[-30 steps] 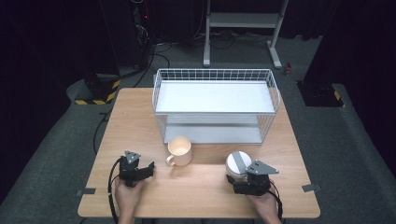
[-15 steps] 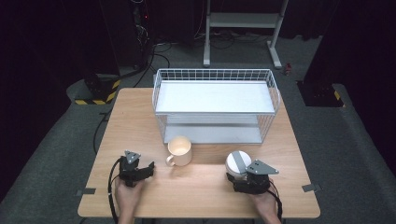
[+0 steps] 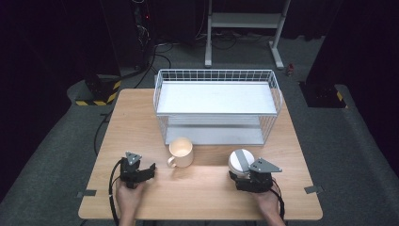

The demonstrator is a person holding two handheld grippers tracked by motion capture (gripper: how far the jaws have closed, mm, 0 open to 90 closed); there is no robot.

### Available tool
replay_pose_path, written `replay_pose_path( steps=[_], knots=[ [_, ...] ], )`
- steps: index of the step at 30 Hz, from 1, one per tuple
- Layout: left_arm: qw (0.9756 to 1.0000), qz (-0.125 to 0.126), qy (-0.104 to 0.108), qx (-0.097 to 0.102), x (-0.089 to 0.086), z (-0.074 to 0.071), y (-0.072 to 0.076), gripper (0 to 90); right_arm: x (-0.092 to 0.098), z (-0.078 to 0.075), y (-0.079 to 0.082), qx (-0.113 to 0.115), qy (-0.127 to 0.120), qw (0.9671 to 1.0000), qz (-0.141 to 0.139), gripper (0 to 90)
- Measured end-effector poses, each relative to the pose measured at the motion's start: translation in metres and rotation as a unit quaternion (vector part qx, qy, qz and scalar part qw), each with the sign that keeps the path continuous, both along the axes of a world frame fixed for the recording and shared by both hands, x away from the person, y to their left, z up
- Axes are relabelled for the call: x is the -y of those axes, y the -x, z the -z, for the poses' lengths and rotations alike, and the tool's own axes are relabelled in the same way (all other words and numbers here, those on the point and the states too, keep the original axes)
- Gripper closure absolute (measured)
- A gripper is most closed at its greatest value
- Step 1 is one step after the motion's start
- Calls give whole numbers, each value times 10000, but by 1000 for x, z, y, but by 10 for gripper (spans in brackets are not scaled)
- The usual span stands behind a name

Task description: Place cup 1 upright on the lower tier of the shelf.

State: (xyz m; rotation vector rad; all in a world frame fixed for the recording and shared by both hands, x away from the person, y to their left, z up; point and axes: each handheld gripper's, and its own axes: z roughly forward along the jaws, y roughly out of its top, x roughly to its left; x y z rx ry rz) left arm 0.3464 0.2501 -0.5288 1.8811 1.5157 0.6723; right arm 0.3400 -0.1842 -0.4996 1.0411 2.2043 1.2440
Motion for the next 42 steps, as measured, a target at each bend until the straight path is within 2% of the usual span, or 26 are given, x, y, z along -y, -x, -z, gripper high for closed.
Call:
replay_pose_path(
  steps=[18, 42],
  knots=[
    [10000, 0, 3, -1, 0, 0, 0, 195, 9, -6, -16, -5, -52, 9998, 190, 182],
    [10000, 0, 5, 0, 0, 0, 0, 195, 13, -15, -54, -55, -50, 9985, 547, 182]
  ],
)
